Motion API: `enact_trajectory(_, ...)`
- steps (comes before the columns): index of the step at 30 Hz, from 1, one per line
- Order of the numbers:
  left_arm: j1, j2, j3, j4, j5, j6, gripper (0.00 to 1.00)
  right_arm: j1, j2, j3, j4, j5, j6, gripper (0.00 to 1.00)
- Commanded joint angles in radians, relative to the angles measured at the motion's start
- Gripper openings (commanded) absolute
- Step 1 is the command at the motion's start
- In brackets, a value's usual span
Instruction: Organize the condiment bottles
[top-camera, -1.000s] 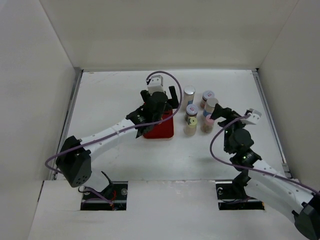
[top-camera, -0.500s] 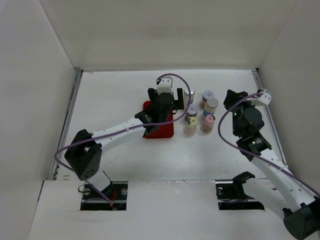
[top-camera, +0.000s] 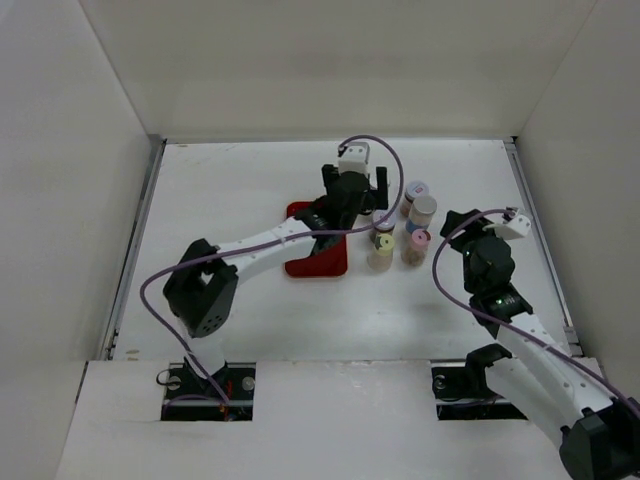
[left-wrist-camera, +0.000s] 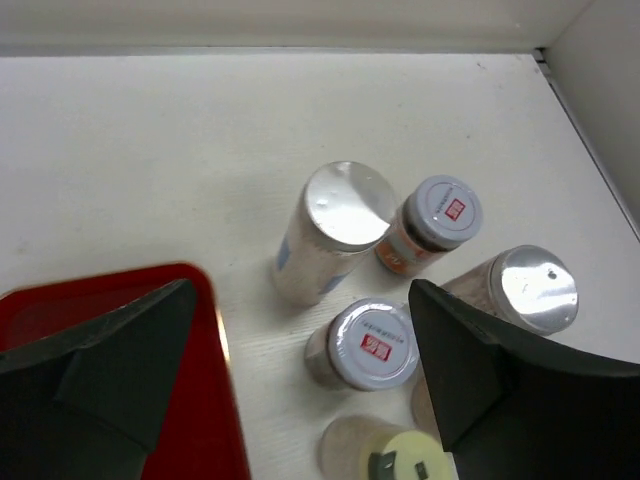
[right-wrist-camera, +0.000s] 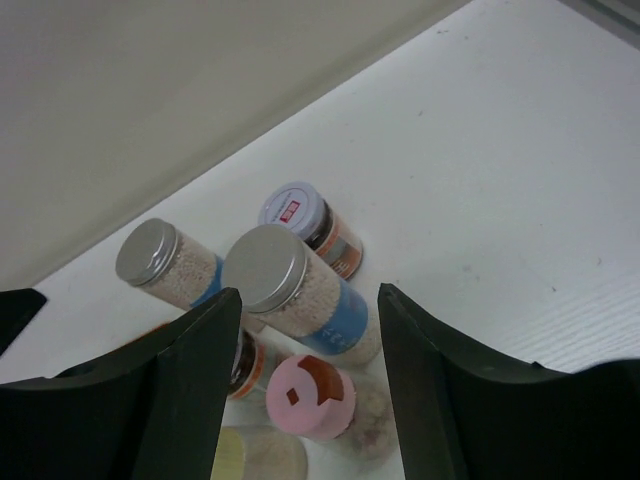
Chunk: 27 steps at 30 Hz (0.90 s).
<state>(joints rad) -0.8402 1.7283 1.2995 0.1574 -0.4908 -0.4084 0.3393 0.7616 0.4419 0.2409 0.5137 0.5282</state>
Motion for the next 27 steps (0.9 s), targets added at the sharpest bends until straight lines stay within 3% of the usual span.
enact_trajectory(1,-0.009,0.103,0.124,-0.025,0.021,0.046,0.91,-0.032,-0.021,-0.02,0.097,0.034,0.073,0.64)
enact_trajectory(10,0.005,0.31,0.372,-0.11,0.018,0.085,0.91,-0.087,-0.088,-0.086,0.139,0.022,0.125,0.79)
enact_trajectory(17,0.023,0.422,0.507,-0.136,0.026,0.109,0.9,-0.082,-0.065,-0.075,0.147,-0.01,0.127,0.8)
enact_trajectory(19,0.023,0.45,0.549,-0.154,0.029,0.115,0.85,-0.085,-0.067,-0.077,0.147,-0.012,0.131,0.8)
enact_trajectory(27,0.025,0.465,0.573,-0.157,0.029,0.117,0.5,-0.092,-0.087,-0.081,0.146,-0.02,0.131,0.8)
